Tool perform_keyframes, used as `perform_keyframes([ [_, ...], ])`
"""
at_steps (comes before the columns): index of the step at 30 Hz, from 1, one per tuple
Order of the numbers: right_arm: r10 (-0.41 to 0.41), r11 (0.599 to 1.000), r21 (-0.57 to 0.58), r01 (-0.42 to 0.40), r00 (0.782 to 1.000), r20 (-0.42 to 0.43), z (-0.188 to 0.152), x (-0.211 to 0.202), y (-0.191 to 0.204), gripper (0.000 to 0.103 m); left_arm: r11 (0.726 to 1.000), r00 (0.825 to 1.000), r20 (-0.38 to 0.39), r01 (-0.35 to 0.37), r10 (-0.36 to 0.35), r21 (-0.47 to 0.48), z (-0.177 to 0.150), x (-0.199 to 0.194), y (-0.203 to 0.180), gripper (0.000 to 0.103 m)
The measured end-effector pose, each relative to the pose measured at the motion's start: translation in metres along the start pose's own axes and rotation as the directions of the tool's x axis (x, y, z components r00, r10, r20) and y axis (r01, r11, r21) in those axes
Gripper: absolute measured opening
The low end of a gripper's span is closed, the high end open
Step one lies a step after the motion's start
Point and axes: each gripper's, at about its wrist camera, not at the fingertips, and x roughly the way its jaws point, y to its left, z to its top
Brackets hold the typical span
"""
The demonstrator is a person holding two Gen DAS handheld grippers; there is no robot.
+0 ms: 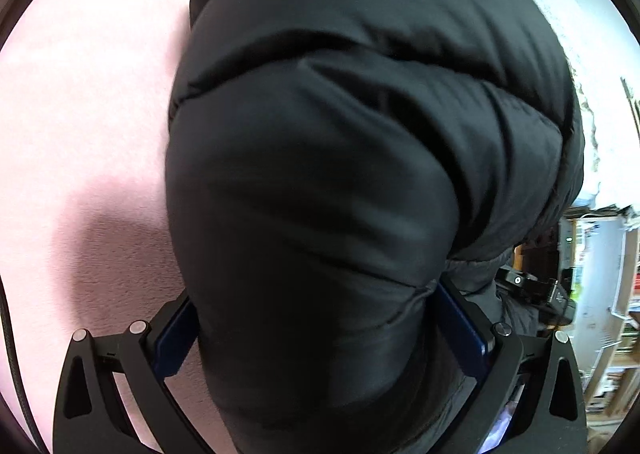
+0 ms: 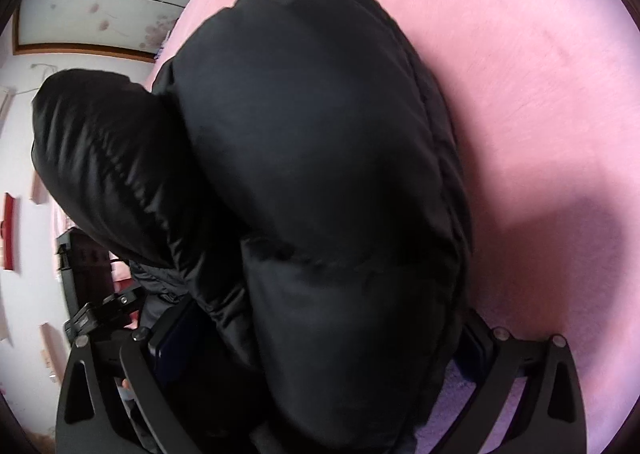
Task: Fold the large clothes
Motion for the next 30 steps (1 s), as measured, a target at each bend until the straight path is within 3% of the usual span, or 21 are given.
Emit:
perform_keyframes([
  [6,0.109,0.994,-0.007,-0.109,0.993,-0.039,-0.006,0.012,-0.006,0.103,0.998,0.998,0.001,0.060,-0.060,-0.016,0.002,0.012,0.014,0.103],
  [8,0.131,0.991,-0.020,-0.132,0.991,-0.035,-0.009,0.011,-0.006,0.094,0.998,0.998,0.016,0.056,-0.056,0.001,0.001,0.011,0.016,0.102],
  [10,0.183,0.983,-0.030,-0.184,0.983,-0.025,-0.012,0.005,-0.006,0.078,0.998,0.998,0.042,0.049,-0.050,0.031,-0.011,0.012,0.003,0.092],
  [11,0.199,0.979,-0.033,-0.200,0.980,-0.023,-0.014,0.001,-0.006,0.069,0.998,0.998,0.049,0.047,-0.049,0.045,-0.017,0.006,0.000,0.083],
  [14,0.222,0.974,-0.042,-0.222,0.975,-0.015,-0.024,-0.011,-0.005,0.055,0.996,0.997,0.070,0.039,-0.044,0.077,-0.024,-0.006,-0.009,0.063],
  [17,0.209,0.976,-0.064,-0.209,0.978,-0.006,-0.030,-0.021,0.005,0.049,0.996,0.996,0.086,0.025,-0.032,0.085,-0.033,-0.018,-0.018,0.055],
  [23,0.193,0.977,-0.092,-0.191,0.981,0.004,-0.044,-0.051,0.033,0.047,0.997,0.992,0.125,0.024,-0.034,0.080,-0.057,-0.060,-0.040,0.054],
  [30,0.177,0.968,-0.184,-0.170,0.984,0.026,-0.067,-0.084,0.108,0.047,0.994,0.976,0.208,0.039,-0.059,0.100,-0.086,-0.135,-0.035,0.054],
])
